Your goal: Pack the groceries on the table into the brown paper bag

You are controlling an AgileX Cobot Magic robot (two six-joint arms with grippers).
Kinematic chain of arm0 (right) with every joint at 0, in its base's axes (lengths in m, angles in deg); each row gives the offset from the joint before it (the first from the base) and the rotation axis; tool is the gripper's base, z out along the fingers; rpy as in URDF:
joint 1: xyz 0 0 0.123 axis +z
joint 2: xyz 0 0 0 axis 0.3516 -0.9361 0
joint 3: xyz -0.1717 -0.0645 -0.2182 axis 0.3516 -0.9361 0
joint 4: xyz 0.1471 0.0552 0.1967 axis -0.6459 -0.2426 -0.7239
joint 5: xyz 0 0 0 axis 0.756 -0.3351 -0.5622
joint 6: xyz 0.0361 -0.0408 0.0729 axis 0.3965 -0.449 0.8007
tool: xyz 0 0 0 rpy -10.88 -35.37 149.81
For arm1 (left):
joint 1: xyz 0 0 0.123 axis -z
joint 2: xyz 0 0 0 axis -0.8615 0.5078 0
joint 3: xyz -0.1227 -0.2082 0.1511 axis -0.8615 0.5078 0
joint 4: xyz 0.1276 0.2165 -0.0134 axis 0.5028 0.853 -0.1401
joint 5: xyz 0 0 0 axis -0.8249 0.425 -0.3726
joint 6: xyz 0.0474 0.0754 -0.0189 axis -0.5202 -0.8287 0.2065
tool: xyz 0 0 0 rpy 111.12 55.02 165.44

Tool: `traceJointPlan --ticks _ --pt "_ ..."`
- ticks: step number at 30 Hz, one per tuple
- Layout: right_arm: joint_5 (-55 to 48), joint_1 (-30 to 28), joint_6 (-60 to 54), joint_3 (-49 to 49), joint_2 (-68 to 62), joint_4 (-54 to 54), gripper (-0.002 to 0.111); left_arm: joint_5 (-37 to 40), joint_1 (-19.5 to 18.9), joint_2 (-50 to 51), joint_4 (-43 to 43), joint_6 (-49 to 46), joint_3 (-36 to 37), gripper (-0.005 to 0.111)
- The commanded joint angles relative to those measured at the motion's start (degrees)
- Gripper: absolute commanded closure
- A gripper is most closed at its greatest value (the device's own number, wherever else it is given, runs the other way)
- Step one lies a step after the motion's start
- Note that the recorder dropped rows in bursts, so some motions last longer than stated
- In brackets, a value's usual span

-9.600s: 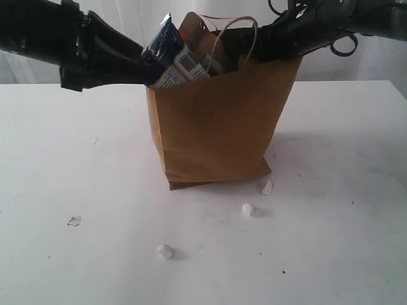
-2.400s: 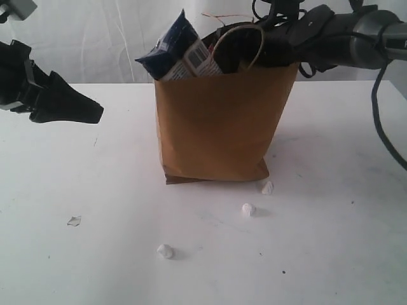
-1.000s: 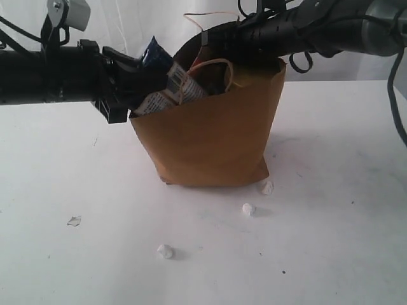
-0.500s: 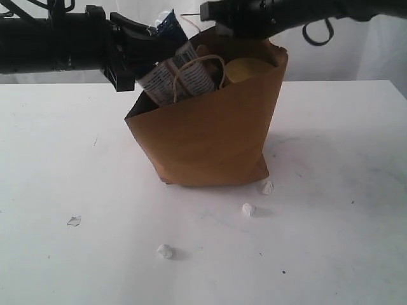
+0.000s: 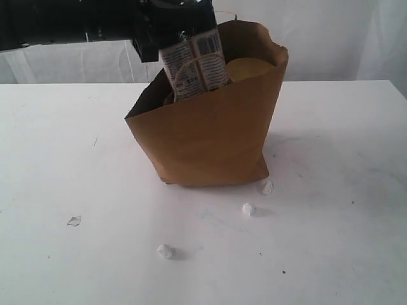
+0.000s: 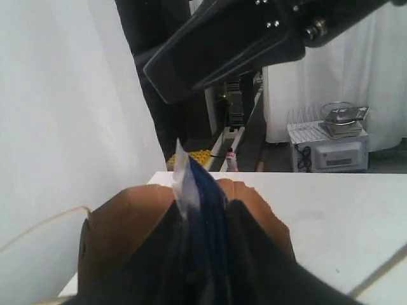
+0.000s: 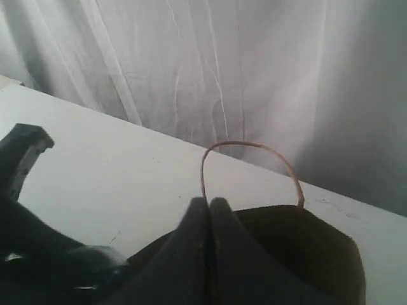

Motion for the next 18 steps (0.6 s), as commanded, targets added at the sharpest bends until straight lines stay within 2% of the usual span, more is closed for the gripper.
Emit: traceJointPlan --ticks 1,5,9,12,18 --pt "-1.6 0.0 -0.7 -0.1 0.6 0.9 0.108 0.5 2.9 3.2 -4.3 -9.0 -3.9 0.097" --pt "-3.2 0.0 -0.7 -0.1 0.6 0.9 0.108 -4.2 4.4 6.6 -4.3 -9.0 -6.2 0.083" --pt "-7.0 0.0 -0.7 -0.1 0.6 0.9 0.108 -5.2 4.6 9.6 -4.3 -9.0 -7.8 0.061" --pt "-9.5 0.0 -0.7 -0.1 0.6 0.9 0.108 -7.1 4.6 10.5 -4.3 -9.0 -8.2 0.048" --pt "-10.6 0.0 -0.7 -0.1 0.6 0.9 0.108 -7.3 4.6 11.1 -4.3 -9.0 -8.9 0.044"
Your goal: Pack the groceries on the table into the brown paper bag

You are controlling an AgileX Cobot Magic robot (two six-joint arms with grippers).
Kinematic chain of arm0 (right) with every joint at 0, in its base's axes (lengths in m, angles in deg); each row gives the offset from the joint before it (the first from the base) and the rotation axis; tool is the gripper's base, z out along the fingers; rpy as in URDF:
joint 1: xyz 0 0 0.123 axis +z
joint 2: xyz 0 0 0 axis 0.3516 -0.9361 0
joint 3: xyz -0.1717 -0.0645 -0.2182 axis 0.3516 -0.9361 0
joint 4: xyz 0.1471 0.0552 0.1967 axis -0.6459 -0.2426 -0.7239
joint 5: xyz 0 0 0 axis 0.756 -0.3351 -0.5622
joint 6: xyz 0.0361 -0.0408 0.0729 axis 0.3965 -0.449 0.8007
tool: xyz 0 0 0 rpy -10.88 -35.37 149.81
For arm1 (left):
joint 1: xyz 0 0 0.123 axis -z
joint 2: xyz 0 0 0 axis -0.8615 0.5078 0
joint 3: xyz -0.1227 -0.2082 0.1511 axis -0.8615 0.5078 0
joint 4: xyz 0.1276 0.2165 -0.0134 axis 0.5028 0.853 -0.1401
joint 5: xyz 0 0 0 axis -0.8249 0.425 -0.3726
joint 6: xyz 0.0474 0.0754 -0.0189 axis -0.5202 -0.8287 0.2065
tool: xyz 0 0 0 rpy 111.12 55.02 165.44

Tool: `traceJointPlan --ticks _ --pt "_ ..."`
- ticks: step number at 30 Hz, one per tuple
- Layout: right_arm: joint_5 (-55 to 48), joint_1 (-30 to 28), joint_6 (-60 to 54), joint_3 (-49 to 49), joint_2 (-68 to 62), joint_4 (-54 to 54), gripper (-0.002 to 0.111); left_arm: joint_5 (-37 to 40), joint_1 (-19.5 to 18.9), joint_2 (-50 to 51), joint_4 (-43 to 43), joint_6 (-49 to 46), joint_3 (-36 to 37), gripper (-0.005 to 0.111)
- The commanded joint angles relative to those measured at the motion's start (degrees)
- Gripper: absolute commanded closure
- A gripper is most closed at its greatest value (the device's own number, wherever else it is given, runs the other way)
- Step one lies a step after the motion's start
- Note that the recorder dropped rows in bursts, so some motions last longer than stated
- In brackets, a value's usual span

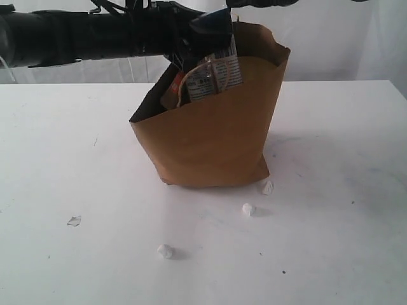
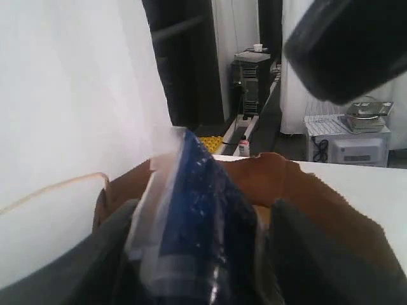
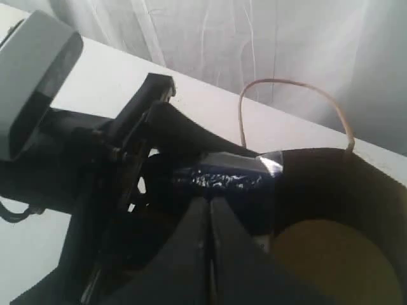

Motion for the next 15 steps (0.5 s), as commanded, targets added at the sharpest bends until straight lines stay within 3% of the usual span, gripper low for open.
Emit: traceJointPlan --ticks 1,15 --pt "-0.4 0.0 -0.6 -0.1 0.5 0.3 0.108 0.2 0.3 0.2 -1.4 -8.9 -0.6 0.044" --pt "-2.3 0.0 -0.6 -0.1 0.5 0.3 0.108 0.0 0.0 -0.4 -1.4 -2.7 -8.6 0.044"
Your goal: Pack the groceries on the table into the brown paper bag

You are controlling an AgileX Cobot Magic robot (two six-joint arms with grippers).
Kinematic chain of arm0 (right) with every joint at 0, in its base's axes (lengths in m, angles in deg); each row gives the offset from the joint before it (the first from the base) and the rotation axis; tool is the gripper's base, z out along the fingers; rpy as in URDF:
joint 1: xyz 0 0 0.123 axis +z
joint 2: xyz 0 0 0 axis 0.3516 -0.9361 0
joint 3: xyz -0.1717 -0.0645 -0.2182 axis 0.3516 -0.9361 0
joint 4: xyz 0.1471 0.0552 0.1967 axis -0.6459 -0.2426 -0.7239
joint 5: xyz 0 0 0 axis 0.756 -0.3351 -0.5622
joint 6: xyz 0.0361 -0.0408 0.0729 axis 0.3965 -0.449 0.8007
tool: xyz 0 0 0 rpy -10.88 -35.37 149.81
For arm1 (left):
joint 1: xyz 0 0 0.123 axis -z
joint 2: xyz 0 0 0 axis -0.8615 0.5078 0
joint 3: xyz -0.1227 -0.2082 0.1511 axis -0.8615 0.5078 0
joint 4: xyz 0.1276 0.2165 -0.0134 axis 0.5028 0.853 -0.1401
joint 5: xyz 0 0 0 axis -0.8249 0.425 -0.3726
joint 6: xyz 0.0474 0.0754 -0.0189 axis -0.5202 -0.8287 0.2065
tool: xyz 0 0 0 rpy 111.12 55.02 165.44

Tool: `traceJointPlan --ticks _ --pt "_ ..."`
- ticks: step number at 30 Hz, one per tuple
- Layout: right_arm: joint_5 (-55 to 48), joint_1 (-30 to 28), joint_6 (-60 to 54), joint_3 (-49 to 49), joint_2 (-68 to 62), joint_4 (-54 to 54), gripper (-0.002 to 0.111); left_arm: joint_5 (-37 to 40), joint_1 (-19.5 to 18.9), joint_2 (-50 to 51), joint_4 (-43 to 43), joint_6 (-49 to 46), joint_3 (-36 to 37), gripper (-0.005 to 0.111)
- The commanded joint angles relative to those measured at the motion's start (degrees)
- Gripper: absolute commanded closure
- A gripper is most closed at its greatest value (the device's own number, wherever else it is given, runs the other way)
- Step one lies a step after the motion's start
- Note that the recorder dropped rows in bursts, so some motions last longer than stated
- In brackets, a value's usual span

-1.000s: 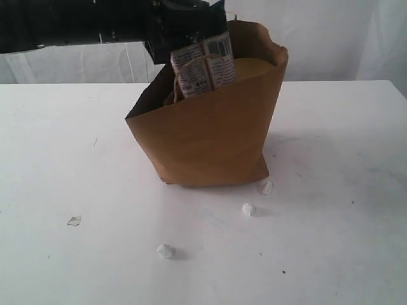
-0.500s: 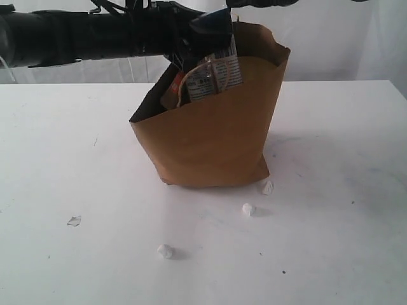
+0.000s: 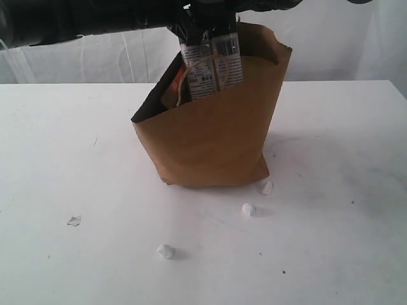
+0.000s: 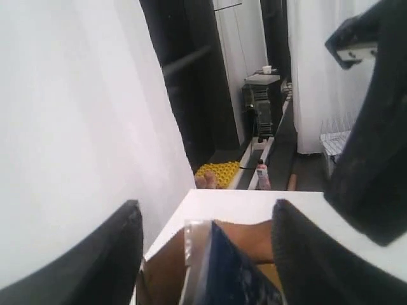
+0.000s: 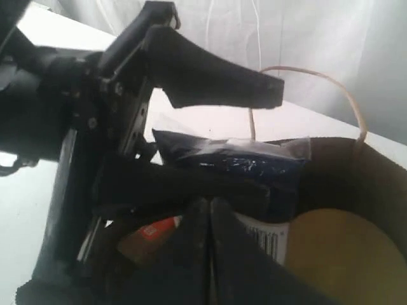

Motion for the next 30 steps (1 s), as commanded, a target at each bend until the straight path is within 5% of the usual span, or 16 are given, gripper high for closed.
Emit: traceJointPlan --ticks 1,19,30 --pt "-0.6 0.0 -0.6 -0.1 0.5 0.0 0.108 0.3 0.0 -0.7 -1.5 -2.7 -1.2 0.044" --pt "-0.7 0.0 -0.6 -0.1 0.5 0.3 0.108 6.5 -3.6 -2.0 3.6 4.5 -1.2 0.044" --pt "-2.9 0.0 -0.6 -0.1 0.5 2.7 0.108 11.2 -12.9 -5.3 19.1 15.6 -1.2 0.046"
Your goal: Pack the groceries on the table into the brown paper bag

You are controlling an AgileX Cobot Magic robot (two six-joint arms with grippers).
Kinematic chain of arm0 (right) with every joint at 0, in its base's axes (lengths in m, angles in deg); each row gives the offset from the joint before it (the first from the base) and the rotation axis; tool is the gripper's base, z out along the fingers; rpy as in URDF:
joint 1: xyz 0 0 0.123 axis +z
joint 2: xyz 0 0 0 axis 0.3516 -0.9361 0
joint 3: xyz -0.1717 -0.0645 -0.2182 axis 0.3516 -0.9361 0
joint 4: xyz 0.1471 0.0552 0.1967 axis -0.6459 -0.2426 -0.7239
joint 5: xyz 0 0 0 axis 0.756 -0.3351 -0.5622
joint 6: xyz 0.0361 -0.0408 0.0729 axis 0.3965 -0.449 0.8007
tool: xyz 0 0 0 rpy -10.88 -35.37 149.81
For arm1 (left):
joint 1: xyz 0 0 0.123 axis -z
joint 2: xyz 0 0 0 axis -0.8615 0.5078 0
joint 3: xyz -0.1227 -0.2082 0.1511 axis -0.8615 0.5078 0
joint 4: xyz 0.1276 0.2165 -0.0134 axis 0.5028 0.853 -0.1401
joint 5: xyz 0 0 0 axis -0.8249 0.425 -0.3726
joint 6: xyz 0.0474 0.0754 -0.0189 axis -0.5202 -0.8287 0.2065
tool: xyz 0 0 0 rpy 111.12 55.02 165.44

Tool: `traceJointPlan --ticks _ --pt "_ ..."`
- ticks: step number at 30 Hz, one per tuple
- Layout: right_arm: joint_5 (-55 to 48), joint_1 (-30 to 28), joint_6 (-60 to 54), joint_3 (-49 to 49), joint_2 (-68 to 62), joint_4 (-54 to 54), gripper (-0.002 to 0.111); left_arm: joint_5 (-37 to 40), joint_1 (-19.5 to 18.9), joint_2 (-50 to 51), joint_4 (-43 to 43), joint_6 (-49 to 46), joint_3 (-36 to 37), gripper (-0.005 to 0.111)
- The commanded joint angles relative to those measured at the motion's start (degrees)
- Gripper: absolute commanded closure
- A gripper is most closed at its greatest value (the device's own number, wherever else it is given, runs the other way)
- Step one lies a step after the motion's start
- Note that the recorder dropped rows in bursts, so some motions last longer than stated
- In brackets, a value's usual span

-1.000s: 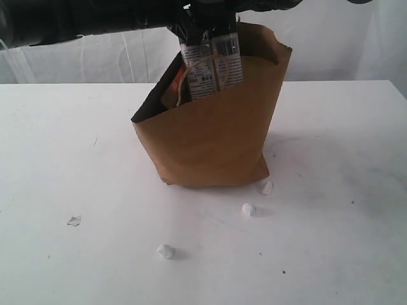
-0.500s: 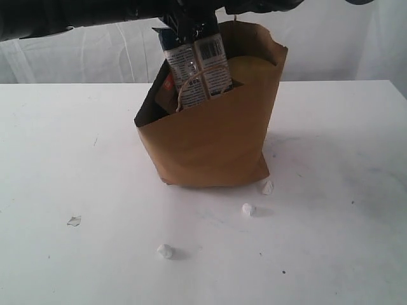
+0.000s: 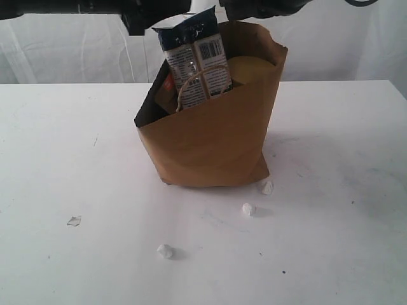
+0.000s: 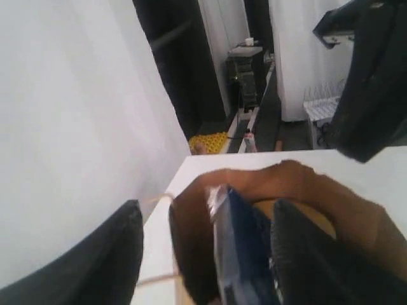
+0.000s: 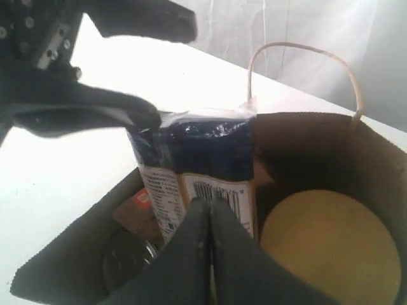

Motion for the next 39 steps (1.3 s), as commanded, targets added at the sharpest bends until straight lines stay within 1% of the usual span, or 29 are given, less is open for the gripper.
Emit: traceJointPlan --ticks 1,3,4,6,7,9,10,12,13,16,17,19,21,23,26,28,29,30,32,33,35,37,39 --pt "-0.6 0.0 -0.6 -0.1 0.6 1.0 0.108 1.1 -4.6 -2.1 6.8 8.1 -0.3 0.050" --pt "-0.6 0.0 -0.6 -0.1 1.0 1.0 0.108 -0.4 -7.2 -2.9 8.7 14.6 -0.3 0.063" --pt "-0.6 0.0 -0.6 -0.1 1.5 1.0 0.108 -1.0 -8.7 -3.3 10.4 18.1 -0.3 0.076" --pt "-0.6 0.0 -0.6 -0.1 2.4 1.4 0.108 -1.4 -11.5 -4.1 14.1 24.7 -0.3 0.095" --pt "-0.6 0.0 0.1 -0.1 3.2 2.8 0.108 -1.4 -13.5 -4.7 16.7 29.6 -0.3 0.107" --pt "-0.6 0.0 1.6 -0.1 4.7 6.1 0.108 -1.4 -16.1 -5.4 22.2 37.7 -0.3 0.107" --pt "-0.6 0.0 4.1 -0.1 5.5 9.9 0.108 -1.4 -18.0 -6.0 26.5 44.8 -0.3 0.107" --pt "-1.3 0.0 9.5 -0.1 7.1 16.9 0.108 -1.4 -20.5 -6.9 32.8 56.0 0.3 0.107" --pt "-2.1 0.0 12.9 -0.1 8.1 23.1 0.108 -1.8 -22.2 -7.8 37.6 62.5 1.1 0.107" --pt "-5.2 0.0 21.7 -1.0 10.5 37.3 0.108 -3.5 -25.9 -10.7 47.6 79.9 5.7 0.107" --pt "-6.2 0.0 23.6 -1.6 11.3 41.8 0.108 -4.4 -27.0 -11.8 49.6 82.5 7.5 0.107" --pt "-8.9 0.0 28.2 -3.7 13.0 49.5 0.108 -7.9 -28.6 -15.2 52.1 84.9 13.6 0.107" --pt "-10.8 0.0 31.6 -7.0 14.9 53.5 0.108 -12.5 -29.4 -19.9 52.1 84.9 20.8 0.107" --pt "-11.1 -0.9 33.4 -11.1 16.7 54.3 0.108 -18.5 -29.7 -25.4 51.7 84.9 30.4 0.107" --pt "-10.1 -2.2 36.6 -19.2 19.2 54.3 0.108 -31.4 -29.7 -36.4 48.5 84.7 45.8 0.107" --pt "-6.9 -3.2 38.9 -26.2 21.2 54.3 0.108 -40.7 -29.7 -45.6 44.3 84.7 56.7 0.107" --pt "-4.5 -3.7 39.8 -30.0 22.3 54.3 0.108 -44.6 -29.7 -50.3 43.7 84.7 61.4 0.107" --pt "-1.7 -3.9 40.5 -33.7 23.2 54.1 0.108 -46.8 -29.6 -54.7 43.7 84.7 64.7 0.107" --pt "3.2 -4.0 40.7 -40.6 26.0 53.3 0.108 -48.5 -29.5 -62.7 43.2 84.9 71.5 0.107" --pt "4.6 -4.0 40.4 -43.0 27.0 52.1 0.108 -48.0 -28.9 -65.6 42.7 85.0 73.5 0.107" --pt "5.2 -4.0 36.1 -48.1 28.8 48.3 0.108 -45.5 -27.1 -72.8 42.2 85.1 77.2 0.107" --pt "1.8 -4.0 29.5 -51.6 29.8 45.1 0.108 -42.0 -24.7 -78.8 42.2 84.4 79.1 0.107" --pt "-4.1 -4.0 26.1 -54.2 30.0 42.5 0.108 -41.2 -21.8 -84.4 42.2 84.4 79.8 0.107"
